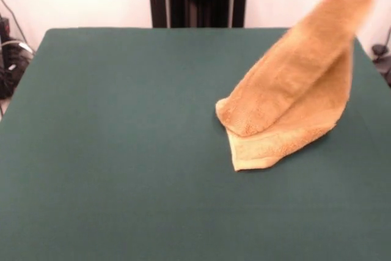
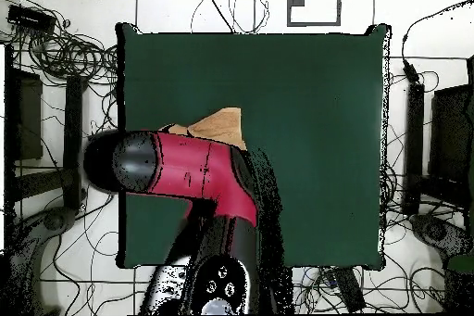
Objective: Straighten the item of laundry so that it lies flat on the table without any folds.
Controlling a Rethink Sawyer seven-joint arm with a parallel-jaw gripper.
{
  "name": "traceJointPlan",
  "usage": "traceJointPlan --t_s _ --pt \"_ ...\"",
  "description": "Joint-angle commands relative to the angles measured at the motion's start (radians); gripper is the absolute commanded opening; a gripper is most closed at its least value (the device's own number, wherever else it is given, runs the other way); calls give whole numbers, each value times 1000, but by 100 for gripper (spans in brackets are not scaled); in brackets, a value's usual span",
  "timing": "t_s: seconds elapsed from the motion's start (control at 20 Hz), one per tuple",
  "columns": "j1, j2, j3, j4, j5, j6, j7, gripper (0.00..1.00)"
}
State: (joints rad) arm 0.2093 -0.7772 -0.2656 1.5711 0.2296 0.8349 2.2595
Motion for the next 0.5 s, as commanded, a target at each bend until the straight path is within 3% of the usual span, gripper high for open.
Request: traceJointPlan --t_s 0.05,0.3,0.5 --pt "-283 -30 165 309 -160 -215 -389 0" --pt "-459 29 288 295 -299 -293 -451 0" --pt "-545 75 374 290 -382 -346 -414 0"
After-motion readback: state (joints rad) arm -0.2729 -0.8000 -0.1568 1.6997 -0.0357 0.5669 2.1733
